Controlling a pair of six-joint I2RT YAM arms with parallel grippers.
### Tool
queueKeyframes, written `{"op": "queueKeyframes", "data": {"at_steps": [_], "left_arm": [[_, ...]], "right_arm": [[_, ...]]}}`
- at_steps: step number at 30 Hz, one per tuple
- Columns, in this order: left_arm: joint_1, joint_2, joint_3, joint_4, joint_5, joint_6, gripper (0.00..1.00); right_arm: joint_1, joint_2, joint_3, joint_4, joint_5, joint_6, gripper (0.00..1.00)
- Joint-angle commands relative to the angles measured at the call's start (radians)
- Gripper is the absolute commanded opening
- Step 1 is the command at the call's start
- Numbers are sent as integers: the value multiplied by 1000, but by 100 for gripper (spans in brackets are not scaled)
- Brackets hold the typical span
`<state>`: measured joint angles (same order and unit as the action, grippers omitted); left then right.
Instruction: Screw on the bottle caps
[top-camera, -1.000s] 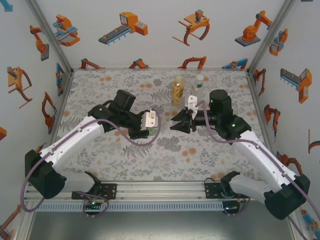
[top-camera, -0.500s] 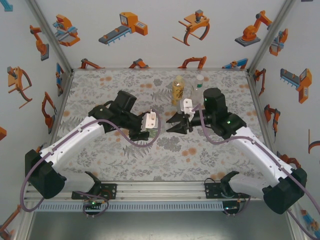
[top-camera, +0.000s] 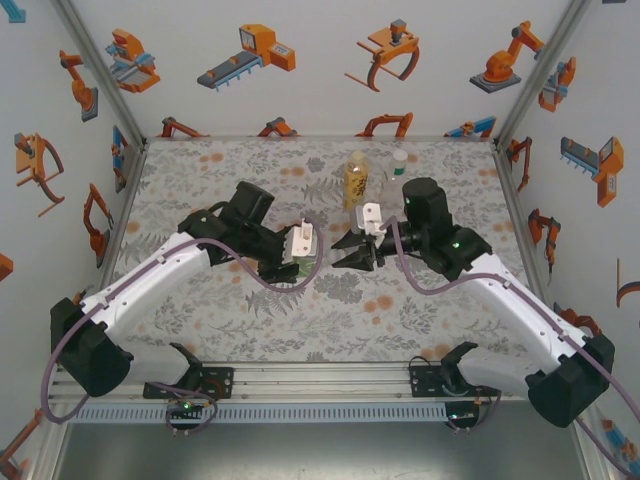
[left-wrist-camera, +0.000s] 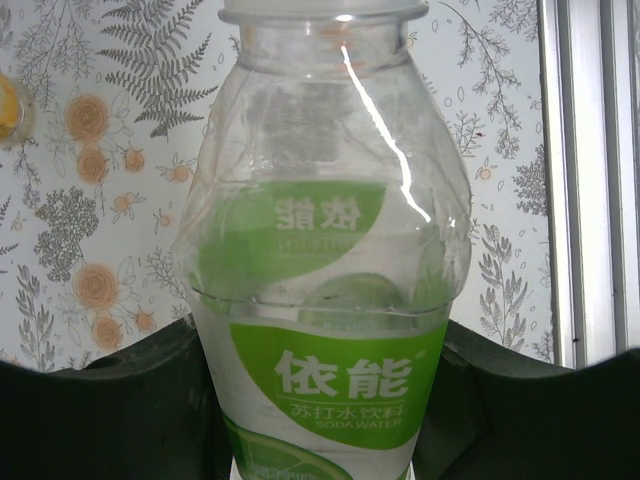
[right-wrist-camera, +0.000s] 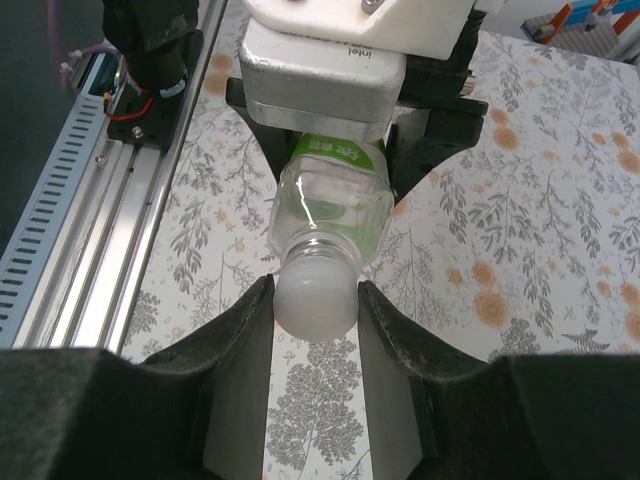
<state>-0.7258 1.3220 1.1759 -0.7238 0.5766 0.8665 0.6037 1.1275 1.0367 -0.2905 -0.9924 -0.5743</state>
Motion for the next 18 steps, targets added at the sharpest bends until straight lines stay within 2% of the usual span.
{"op": "queueKeyframes", "data": {"at_steps": [1, 18], "left_arm": [[6, -6, 21, 29, 55, -23, 0], [6, 19, 30, 8, 56, -21, 0]], "right_arm": [[17, 4, 30, -61, 16, -47, 4], [59, -6, 52, -54, 75, -65, 0]]}}
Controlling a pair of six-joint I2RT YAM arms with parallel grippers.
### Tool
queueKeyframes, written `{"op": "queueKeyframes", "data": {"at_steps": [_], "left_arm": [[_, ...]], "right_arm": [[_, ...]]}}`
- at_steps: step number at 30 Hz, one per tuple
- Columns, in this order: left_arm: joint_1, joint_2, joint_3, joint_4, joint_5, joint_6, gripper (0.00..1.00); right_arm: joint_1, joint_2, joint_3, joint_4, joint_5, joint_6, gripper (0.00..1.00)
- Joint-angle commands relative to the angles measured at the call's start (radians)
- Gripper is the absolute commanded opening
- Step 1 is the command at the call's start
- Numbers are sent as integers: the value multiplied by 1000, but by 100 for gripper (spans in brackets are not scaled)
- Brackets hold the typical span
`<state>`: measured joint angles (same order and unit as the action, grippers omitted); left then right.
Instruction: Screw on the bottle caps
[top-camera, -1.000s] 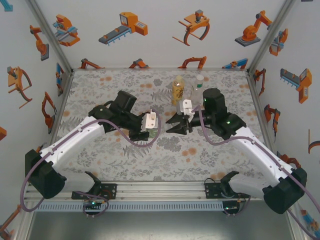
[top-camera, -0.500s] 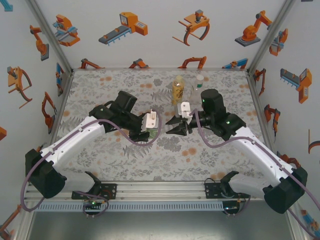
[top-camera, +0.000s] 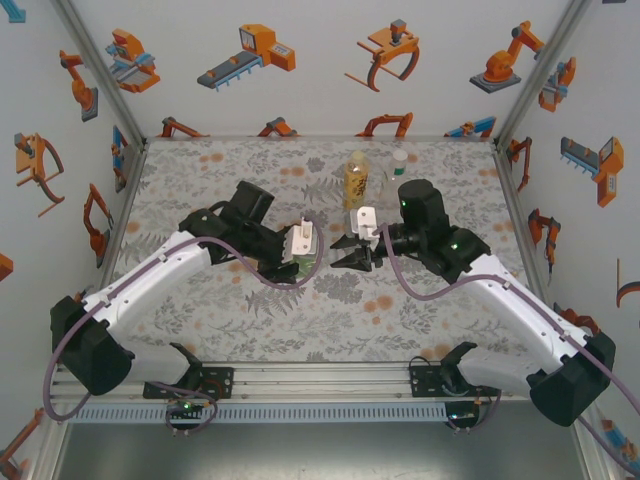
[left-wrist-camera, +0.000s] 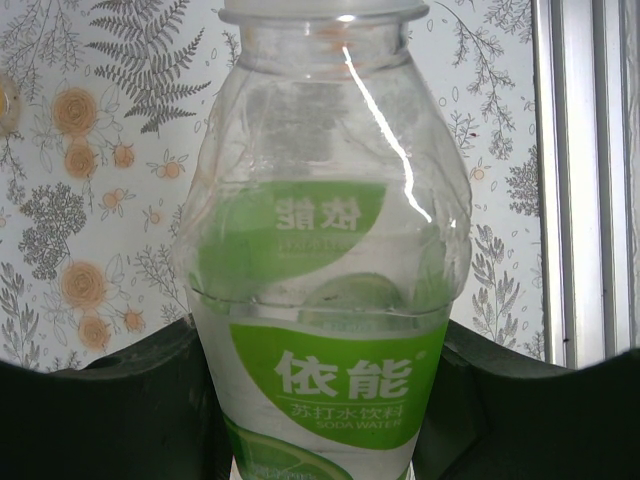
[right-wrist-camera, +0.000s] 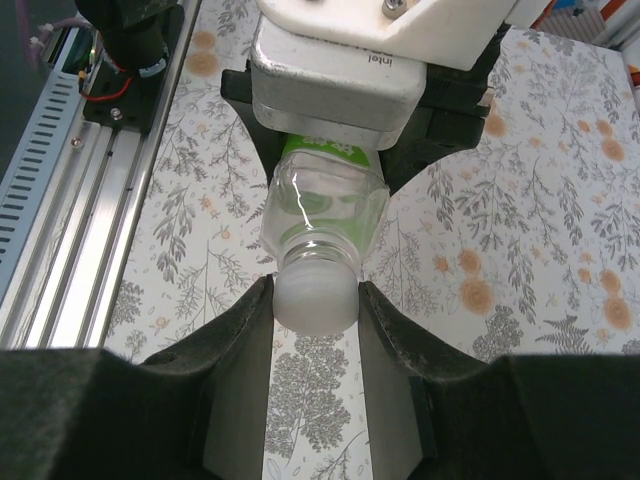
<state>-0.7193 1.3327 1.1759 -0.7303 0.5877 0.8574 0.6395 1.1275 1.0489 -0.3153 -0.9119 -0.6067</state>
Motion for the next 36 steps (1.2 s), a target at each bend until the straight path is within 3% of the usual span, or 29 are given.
{"op": "queueKeyframes", "data": {"at_steps": [1, 16, 36], "left_arm": [[0, 10, 31, 12, 44, -11, 0], [-4, 30, 53, -30, 85, 2, 0], [25, -59, -4, 43, 202, 44, 0]], "right_arm": [[26, -6, 48, -43, 0, -42, 0], [83, 41, 140, -232, 46, -176, 0], [88, -34, 51, -112, -21, -135, 0]]}}
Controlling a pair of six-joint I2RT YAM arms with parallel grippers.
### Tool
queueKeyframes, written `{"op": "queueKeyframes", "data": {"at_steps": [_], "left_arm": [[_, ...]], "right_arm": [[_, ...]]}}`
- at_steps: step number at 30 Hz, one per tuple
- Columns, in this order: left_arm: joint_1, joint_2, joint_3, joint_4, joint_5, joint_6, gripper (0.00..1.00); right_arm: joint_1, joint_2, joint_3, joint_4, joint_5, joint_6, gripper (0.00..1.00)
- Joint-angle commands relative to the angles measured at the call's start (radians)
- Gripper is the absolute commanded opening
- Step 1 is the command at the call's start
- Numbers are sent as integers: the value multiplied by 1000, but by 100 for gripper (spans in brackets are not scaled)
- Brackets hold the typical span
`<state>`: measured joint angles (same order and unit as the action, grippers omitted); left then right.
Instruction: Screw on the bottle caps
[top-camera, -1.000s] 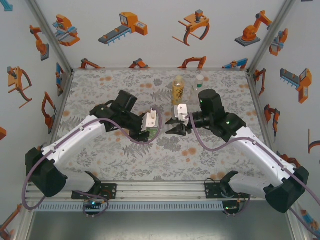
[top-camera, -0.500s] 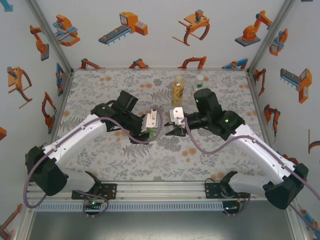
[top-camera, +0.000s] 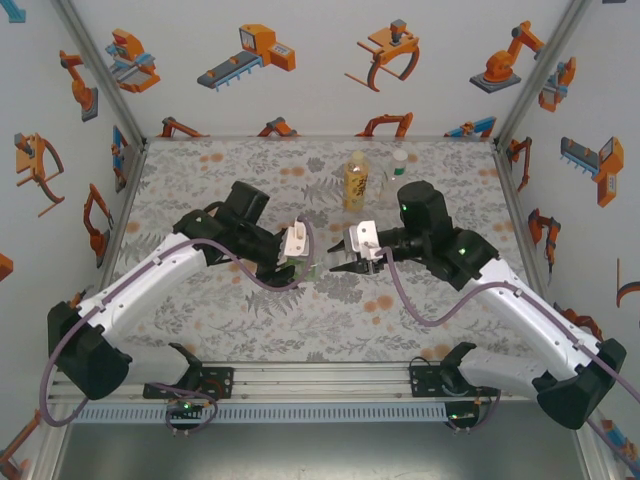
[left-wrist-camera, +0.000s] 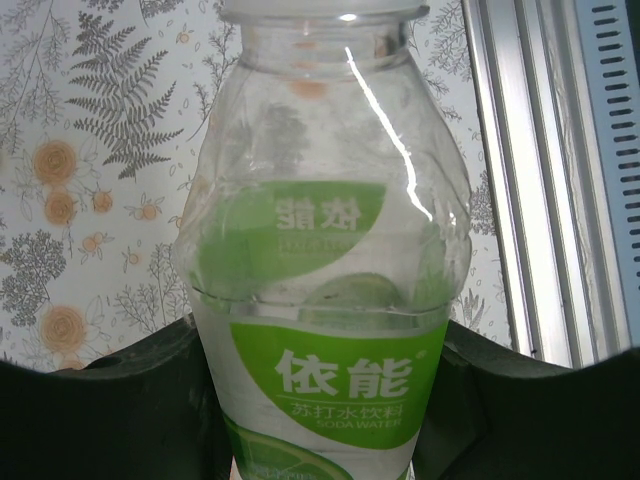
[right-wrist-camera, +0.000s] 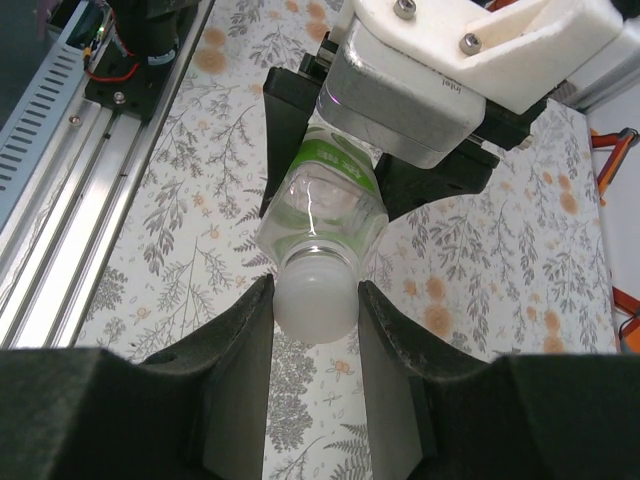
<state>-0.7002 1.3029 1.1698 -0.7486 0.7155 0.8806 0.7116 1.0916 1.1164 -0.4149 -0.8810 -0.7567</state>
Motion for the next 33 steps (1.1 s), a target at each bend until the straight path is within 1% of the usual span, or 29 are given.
{"op": "queueKeyframes", "data": {"at_steps": [1, 5, 8, 13, 18, 23, 27, 33], "left_arm": [[6, -29, 3, 62, 74, 19, 0], [8, -33, 1, 73, 73, 9, 0], [7, -27, 5, 88, 46, -20, 0], [10, -44, -8, 114, 30, -25, 0], [14, -80, -44, 181, 3, -45, 0], [24, -108, -68, 233, -12, -66, 0], [33, -128, -88, 278, -12, -82, 0], [45, -151, -111, 350, -14, -132, 0]], "right_arm": [[15, 4, -15, -12, -55, 18, 0], [15, 19, -14, 3, -72, 58, 0], [15, 35, 0, 8, -75, 117, 0], [15, 48, -17, 89, -73, 282, 0], [15, 28, -91, 270, -28, 524, 0], [15, -26, -196, 459, 65, 736, 0], [15, -61, -276, 608, 113, 867, 0], [15, -79, -359, 794, 234, 1059, 0]]}}
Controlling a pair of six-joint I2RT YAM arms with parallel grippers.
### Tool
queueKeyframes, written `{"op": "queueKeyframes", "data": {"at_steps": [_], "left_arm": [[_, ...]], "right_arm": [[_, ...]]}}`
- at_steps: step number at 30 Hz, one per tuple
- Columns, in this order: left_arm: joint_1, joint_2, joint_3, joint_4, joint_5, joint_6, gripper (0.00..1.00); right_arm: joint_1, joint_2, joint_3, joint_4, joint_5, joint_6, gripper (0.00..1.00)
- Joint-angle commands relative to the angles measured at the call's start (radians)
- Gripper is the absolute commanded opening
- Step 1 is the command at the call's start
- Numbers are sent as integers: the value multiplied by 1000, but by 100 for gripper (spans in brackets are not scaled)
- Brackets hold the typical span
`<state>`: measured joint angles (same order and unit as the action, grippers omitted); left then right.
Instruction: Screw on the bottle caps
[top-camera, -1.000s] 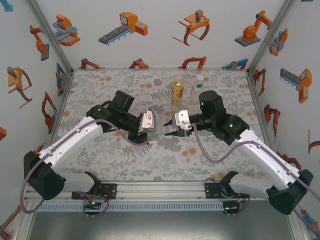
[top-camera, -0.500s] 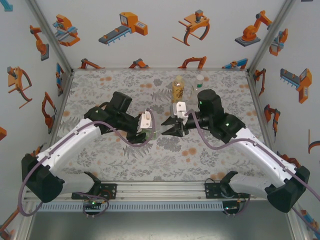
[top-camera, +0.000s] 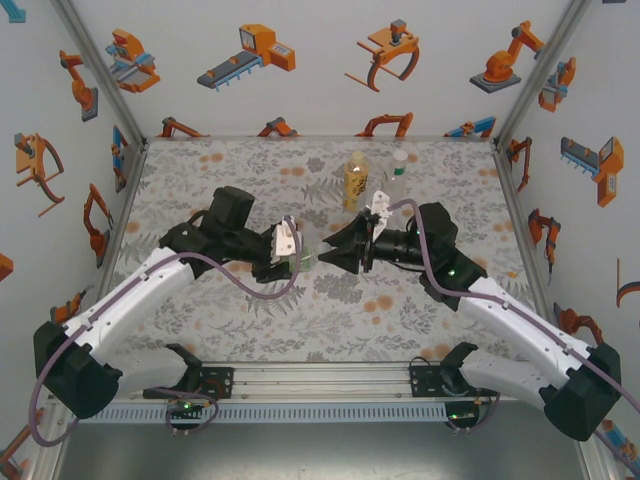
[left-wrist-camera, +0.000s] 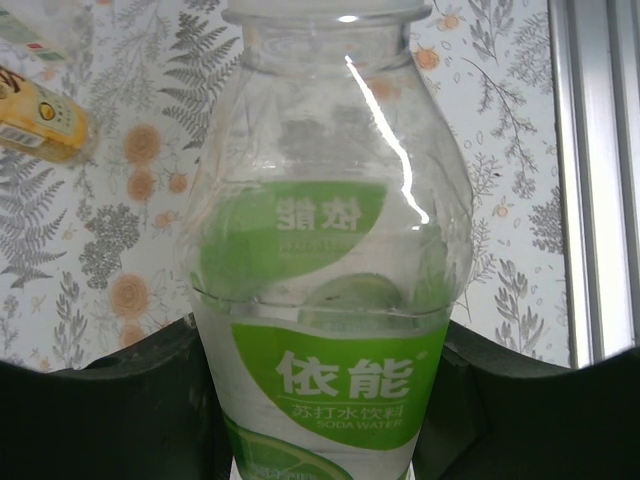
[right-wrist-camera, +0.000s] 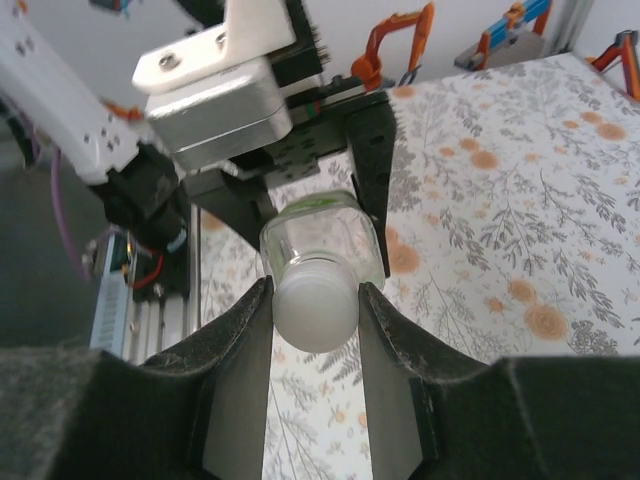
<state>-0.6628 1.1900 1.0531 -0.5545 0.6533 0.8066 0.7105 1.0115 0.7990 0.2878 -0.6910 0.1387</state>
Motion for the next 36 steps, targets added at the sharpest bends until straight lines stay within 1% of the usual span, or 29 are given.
{"op": "queueKeyframes", "data": {"at_steps": [1, 5, 8, 10, 12, 15, 17, 20, 22, 24, 27, 31, 36], "left_arm": [[12, -41, 0, 171, 44, -70, 0], [16, -50, -12, 209, 33, -97, 0], [16, -56, -24, 250, -9, -126, 0], [17, -58, -26, 264, -47, -141, 0], [16, -50, -24, 284, -101, -168, 0], [14, -24, -4, 277, -159, -195, 0], [15, -10, 9, 269, -170, -205, 0], [8, 0, 16, 269, -194, -217, 0], [-7, 12, 18, 257, -243, -211, 0], [-25, 29, 30, 223, -297, -190, 0], [-57, 60, 54, 174, -363, -163, 0], [-74, 66, 57, 163, -370, -156, 0], [-78, 63, 55, 156, -381, -144, 0]], "right_arm": [[17, 2, -52, 115, 63, 199, 0], [17, 8, -78, 160, 169, 353, 0], [17, 15, -92, 159, 262, 495, 0], [17, 19, -87, 115, 331, 585, 0], [17, 22, -62, 12, 413, 688, 0], [17, 44, -15, -146, 478, 822, 0], [15, 64, -8, -169, 485, 911, 0], [15, 92, -26, -127, 483, 1041, 0], [15, 103, -14, -195, 507, 1103, 0], [15, 116, -2, -239, 509, 1121, 0], [15, 147, 7, -227, 474, 1166, 2], [15, 190, 42, -247, 419, 1167, 4], [13, 205, 49, -261, 399, 1157, 6]]}}
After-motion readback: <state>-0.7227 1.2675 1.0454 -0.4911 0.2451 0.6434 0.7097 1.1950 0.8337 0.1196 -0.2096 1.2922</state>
